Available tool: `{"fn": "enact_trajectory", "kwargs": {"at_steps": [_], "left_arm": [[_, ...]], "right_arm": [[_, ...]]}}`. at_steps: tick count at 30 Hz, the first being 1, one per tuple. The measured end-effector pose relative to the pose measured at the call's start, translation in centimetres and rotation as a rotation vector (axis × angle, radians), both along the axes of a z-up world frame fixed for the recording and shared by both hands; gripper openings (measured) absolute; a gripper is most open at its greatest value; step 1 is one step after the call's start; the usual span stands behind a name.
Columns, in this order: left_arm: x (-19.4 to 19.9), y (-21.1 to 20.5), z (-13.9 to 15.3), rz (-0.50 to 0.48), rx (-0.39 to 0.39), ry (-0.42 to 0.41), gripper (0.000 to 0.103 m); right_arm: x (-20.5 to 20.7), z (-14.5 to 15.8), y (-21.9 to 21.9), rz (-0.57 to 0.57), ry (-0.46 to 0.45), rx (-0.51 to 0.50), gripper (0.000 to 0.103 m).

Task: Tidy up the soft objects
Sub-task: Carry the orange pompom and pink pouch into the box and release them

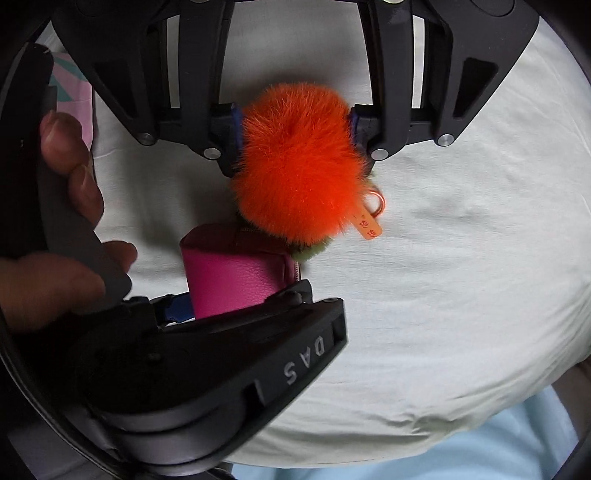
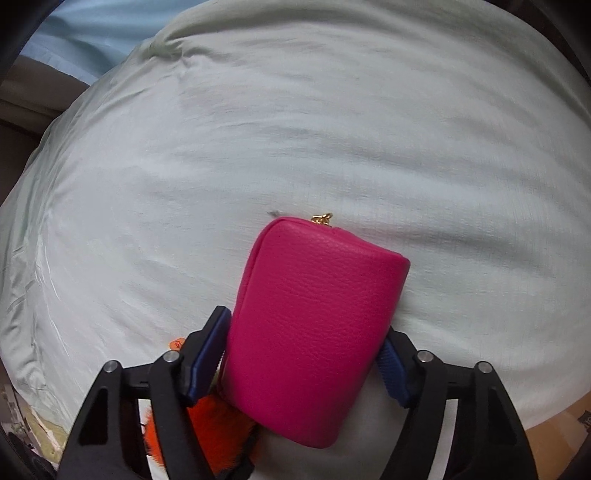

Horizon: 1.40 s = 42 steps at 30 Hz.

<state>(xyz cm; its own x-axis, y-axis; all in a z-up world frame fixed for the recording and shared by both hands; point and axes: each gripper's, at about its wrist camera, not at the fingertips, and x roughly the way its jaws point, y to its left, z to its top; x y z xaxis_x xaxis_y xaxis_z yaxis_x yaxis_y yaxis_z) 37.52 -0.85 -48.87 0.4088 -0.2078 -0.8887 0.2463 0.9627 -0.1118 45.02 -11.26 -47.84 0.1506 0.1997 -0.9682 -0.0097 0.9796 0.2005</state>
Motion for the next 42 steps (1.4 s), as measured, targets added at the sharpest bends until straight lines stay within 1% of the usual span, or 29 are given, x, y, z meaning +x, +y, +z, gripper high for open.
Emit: {"fn": "enact_trajectory", "kwargs": {"at_steps": [5, 9, 10, 13, 19, 24, 29, 34, 38, 42], "left_arm": [[-0.3, 0.4, 0.9, 0.001, -0.006, -0.023, 0.032], [-0.9, 1.1, 2.2, 0.006, -0.005, -0.039, 0.032], [-1.0, 1.3, 2.6, 0.007, -0.005, -0.044, 0.032], [-2.1, 1.7, 4.2, 0.010, -0.005, -0.061, 0.032], [-4.1, 3.3, 7.9, 0.027, -0.011, -0.106, 0.032], [-6.2, 4.0, 12.2, 0.037, -0.026, -0.143, 0.032], [-9.1, 4.7, 16.9, 0.029, -0.040, -0.179, 0.032], [-12.0, 5.3, 22.3, 0.022, -0.064, -0.238, 0.032], [-14.1, 4.8, 26.2, -0.008, -0.075, -0.274, 0.032], [-16.0, 3.5, 29.5, -0.042, -0.075, -0.327, 0.032]], "right_arm": [[-0.4, 0.5, -0.6, 0.003, -0.018, 0.018, 0.056], [-0.9, 1.7, -1.1, -0.022, -0.030, 0.049, 0.047], [-0.6, 2.0, -0.8, -0.029, -0.032, 0.054, 0.046], [-1.2, 3.3, -0.9, -0.049, -0.044, 0.070, 0.045], [-2.7, 7.1, -0.6, -0.066, -0.096, 0.078, 0.043], [-4.7, 11.5, 0.5, -0.067, -0.145, 0.078, 0.043], [-8.9, 16.4, 1.0, -0.081, -0.193, 0.090, 0.043], [-13.5, 21.3, 1.2, -0.086, -0.242, 0.095, 0.042], [-17.7, 25.2, 0.2, -0.103, -0.276, 0.112, 0.042], [-21.3, 27.7, -1.8, -0.138, -0.309, 0.117, 0.042]]}}
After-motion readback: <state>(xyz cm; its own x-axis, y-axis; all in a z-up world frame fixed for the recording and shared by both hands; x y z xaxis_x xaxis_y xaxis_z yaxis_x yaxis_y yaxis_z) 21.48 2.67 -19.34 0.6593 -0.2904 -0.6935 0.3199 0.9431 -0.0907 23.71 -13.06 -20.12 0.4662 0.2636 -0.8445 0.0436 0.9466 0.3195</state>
